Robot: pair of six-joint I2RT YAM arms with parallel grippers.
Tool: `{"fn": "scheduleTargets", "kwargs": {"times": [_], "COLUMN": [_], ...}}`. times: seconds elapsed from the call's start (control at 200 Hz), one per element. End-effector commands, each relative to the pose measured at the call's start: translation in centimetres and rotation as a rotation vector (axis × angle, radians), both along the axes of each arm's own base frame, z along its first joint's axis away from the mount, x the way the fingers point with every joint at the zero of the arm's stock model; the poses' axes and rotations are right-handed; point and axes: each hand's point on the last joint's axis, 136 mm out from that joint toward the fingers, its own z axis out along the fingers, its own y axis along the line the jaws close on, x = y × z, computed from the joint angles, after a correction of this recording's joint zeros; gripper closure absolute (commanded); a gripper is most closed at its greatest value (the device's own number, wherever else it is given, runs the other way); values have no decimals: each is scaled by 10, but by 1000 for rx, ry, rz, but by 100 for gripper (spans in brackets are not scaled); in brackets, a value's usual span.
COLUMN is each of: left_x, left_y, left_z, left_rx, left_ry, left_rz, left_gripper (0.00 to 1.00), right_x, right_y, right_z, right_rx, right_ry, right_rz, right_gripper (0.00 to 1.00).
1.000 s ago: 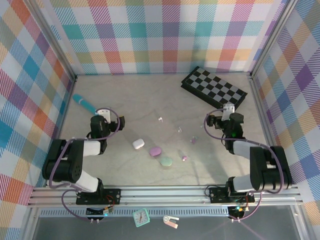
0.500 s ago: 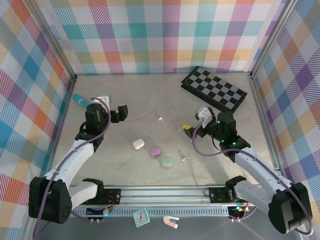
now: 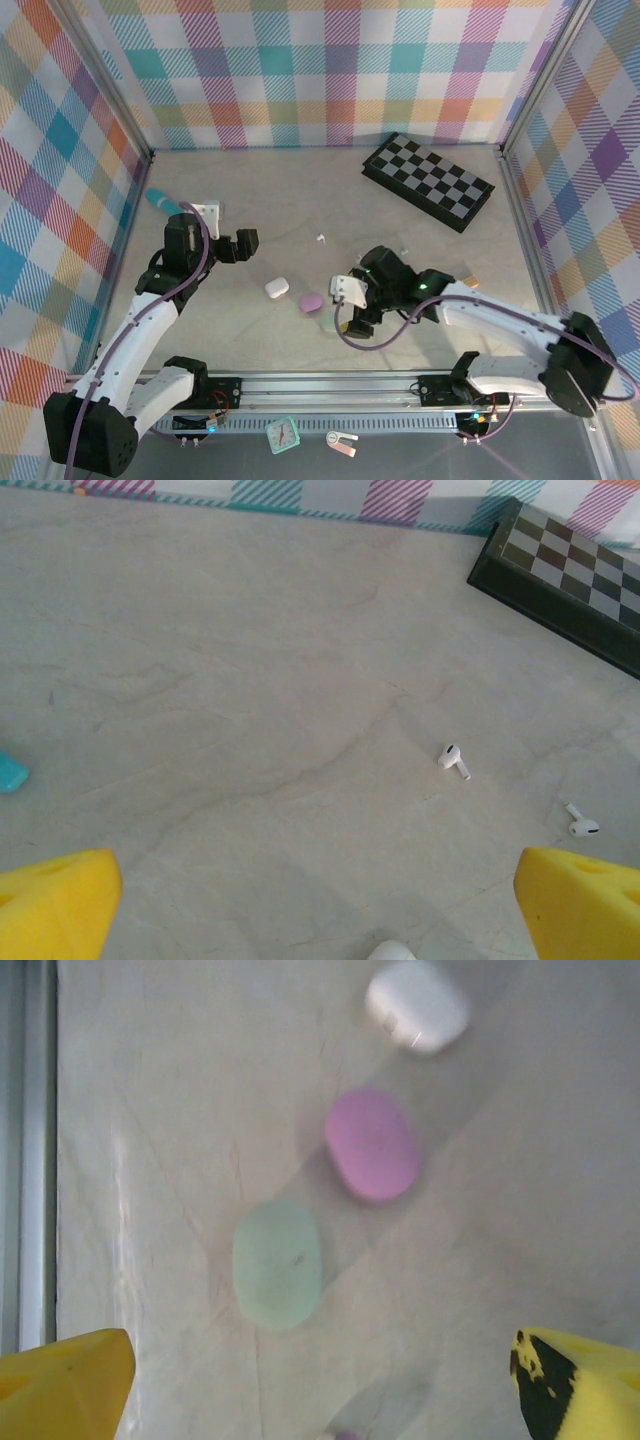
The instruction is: Insert wireless bluetooth earbuds into charging case
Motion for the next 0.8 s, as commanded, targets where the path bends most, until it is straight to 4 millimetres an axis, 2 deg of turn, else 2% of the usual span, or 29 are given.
{"fn": "scheduleTargets", "kwargs": {"times": [0.0,0.105,0.24,0.525,0.65,0.705,0.795], "left_x": [-6,-6,-6,-6,-6,-6,-7], "left_y": [-2,-3,-3,-6,-6,-6,-6], "left_z": [-2,-2,-2,-3,-3,-2,-1], "left_rx": [-7,-10,-9,-19,-22,-21,-20], "left_ry": [23,24,25,31,31,30,29], "left_rz": [-3,-7,-6,-18,-19,-19,-20], "left_gripper": [0,0,0,0,0,0,0], "right_x": [-4,-2,1,-2,-3,-4,-3], "right_y": [2,12,11,27,32,33,33], "right_z": [-18,-33,-56,-69,-75,-77,-80], "right_rx": [-83,-87,-151,-159,-161,-163,-174], "right_ry": [8,24,37,43,55,59,65], "right_rz": [51,70,89,128,139,140,138], "right_gripper": [8,14,15,20,32,41,43]}}
